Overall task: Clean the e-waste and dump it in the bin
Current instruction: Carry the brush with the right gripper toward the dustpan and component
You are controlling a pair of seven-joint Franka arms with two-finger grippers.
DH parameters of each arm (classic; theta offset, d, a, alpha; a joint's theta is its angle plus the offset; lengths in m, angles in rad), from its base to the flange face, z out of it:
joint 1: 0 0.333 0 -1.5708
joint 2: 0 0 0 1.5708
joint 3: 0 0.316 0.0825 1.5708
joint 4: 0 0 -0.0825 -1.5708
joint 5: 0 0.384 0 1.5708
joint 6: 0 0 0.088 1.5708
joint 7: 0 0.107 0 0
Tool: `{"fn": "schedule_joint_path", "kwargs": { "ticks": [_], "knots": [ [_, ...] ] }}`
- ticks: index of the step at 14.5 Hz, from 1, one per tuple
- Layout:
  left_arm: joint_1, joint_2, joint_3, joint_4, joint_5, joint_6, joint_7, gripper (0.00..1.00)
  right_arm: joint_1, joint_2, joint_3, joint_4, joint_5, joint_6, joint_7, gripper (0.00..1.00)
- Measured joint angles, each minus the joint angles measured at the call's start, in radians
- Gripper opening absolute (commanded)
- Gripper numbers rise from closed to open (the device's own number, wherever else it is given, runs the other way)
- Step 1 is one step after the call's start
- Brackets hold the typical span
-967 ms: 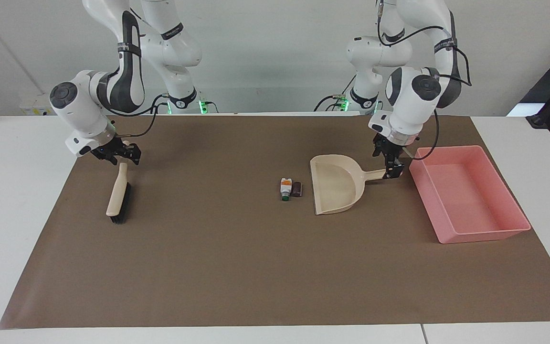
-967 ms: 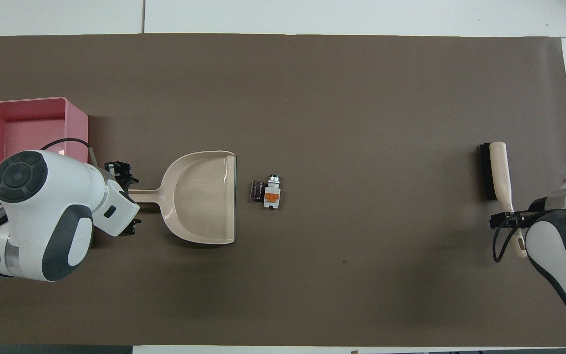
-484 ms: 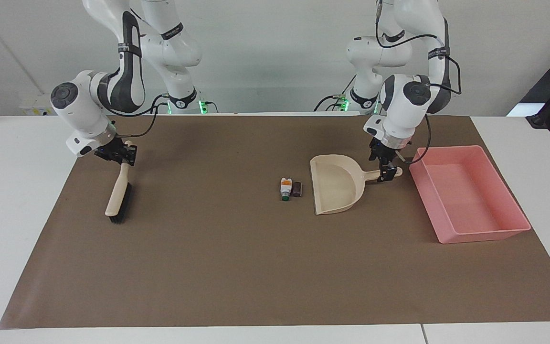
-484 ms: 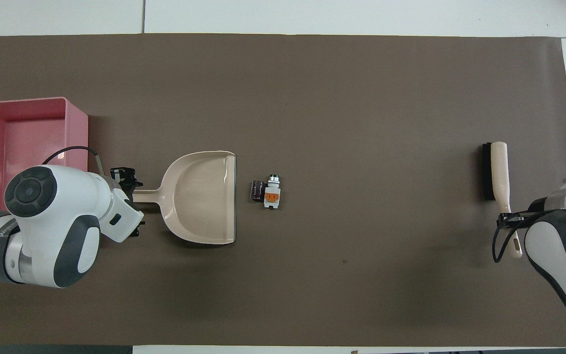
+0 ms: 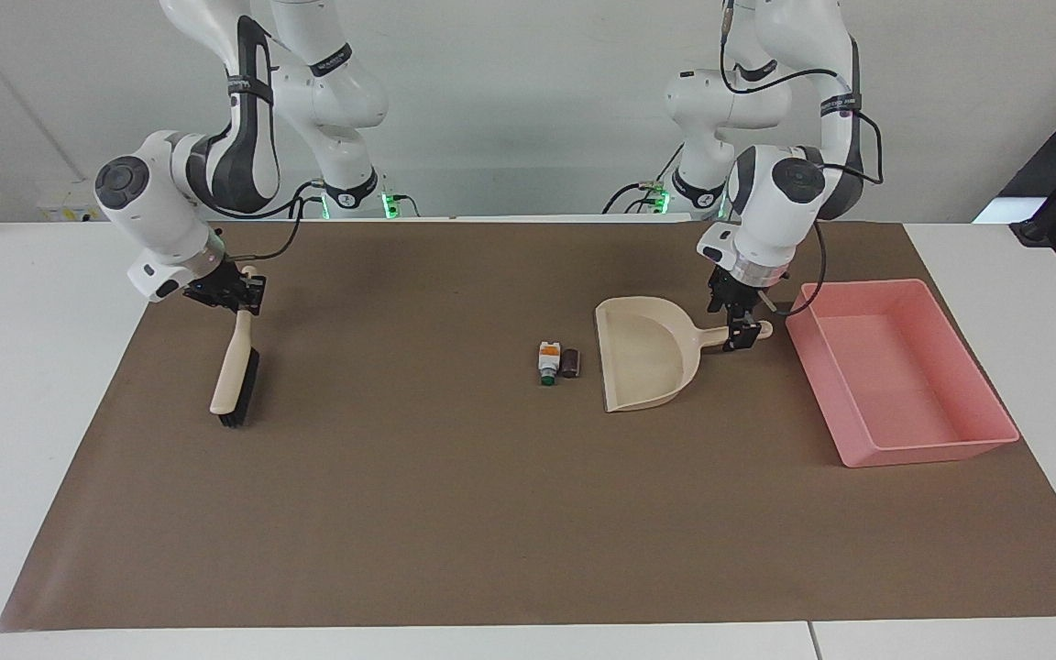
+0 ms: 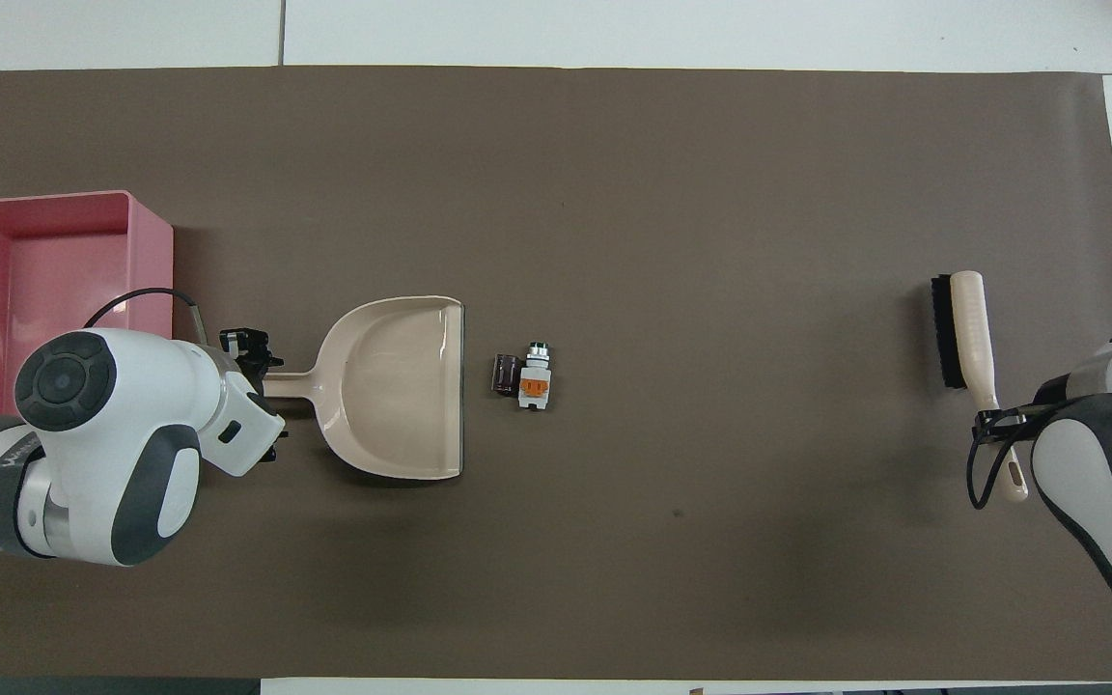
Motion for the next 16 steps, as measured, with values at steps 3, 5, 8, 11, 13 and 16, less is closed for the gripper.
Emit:
{"fn": "schedule_joint_path", "kwargs": {
  "ticks": [3, 5, 8, 11, 13, 16],
  "knots": [
    [-0.003, 0.001, -0.001, -0.003, 0.0, 0.004, 0.001, 0.16, 0.119, 0.0, 0.006, 0.067, 0.0, -0.055, 0.033, 0.0],
    [-0.009, 0.001, -0.001, -0.003, 0.0, 0.007, 0.002, 0.0, 0.222, 0.001, 0.009, 0.075, 0.0, -0.064, 0.127, 0.0],
    [-0.026, 0.002, -0.001, -0.003, 0.0, 0.007, 0.003, 0.0, 0.424, 0.006, 0.015, 0.075, 0.0, -0.066, 0.372, 0.0],
    [-0.042, 0.002, -0.001, -0.003, 0.001, 0.007, 0.003, 0.0, 0.586, 0.034, 0.019, 0.088, 0.001, -0.057, 0.612, 0.0],
    [-0.043, 0.002, -0.001, -0.003, 0.001, 0.006, 0.003, 0.0, 0.648, 0.064, 0.02, 0.113, 0.006, -0.055, 0.664, 0.0],
    [-0.044, 0.002, -0.001, 0.001, 0.045, -0.004, -0.003, 0.0, 0.703, 0.12, 0.02, 0.168, 0.041, -0.055, 0.673, 0.0]
  ]
}}
